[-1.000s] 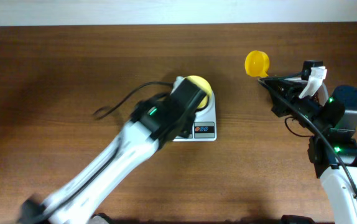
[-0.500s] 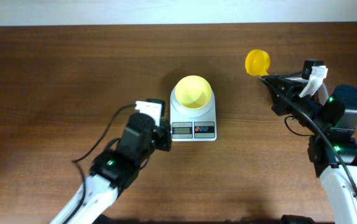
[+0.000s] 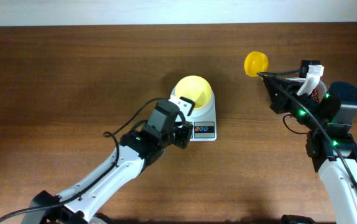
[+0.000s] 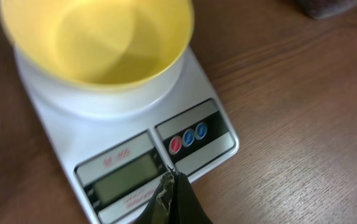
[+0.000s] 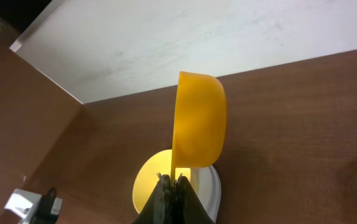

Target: Scoop item into bowl and weigh 50g on scale

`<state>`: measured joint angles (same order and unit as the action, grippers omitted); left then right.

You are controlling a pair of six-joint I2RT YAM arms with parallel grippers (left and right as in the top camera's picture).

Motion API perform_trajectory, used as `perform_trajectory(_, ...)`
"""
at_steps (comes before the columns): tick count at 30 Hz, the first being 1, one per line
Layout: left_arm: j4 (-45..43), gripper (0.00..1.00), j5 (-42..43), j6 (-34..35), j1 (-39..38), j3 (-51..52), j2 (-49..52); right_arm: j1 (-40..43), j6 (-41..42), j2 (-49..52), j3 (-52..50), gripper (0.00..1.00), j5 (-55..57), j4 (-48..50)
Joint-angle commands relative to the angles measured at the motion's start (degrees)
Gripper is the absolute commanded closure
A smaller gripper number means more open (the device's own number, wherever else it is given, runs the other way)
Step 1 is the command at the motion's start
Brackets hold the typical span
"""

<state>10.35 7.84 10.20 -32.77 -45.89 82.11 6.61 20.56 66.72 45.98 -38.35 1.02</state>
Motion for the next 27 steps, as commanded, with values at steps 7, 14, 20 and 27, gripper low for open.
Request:
perform_trajectory(7,-2.34,1.0,-2.71,-13.84,-2.49,-2.71,7.5,0.17,-0.17,1.16,1.07,0.96,0.52,0.37)
perform_trajectory(14,-6.47,1.0,-3.61,-19.58,-4.37,-2.82,13.57,0.17,-0.15,1.16,1.07,0.96,0.5,0.37)
perform_trajectory(20,-9.44,1.0,-9.38,-20.37,-6.93,-2.82,15.8,0.17,-0.17,1.16,1.07,0.96,0.5,0.35)
perform_trajectory(27,-13.33,1.0,-11.34,-20.15,-6.93,-2.82,18.71,0.17,-0.17,1.16,1.07,0.96,0.5,0.33)
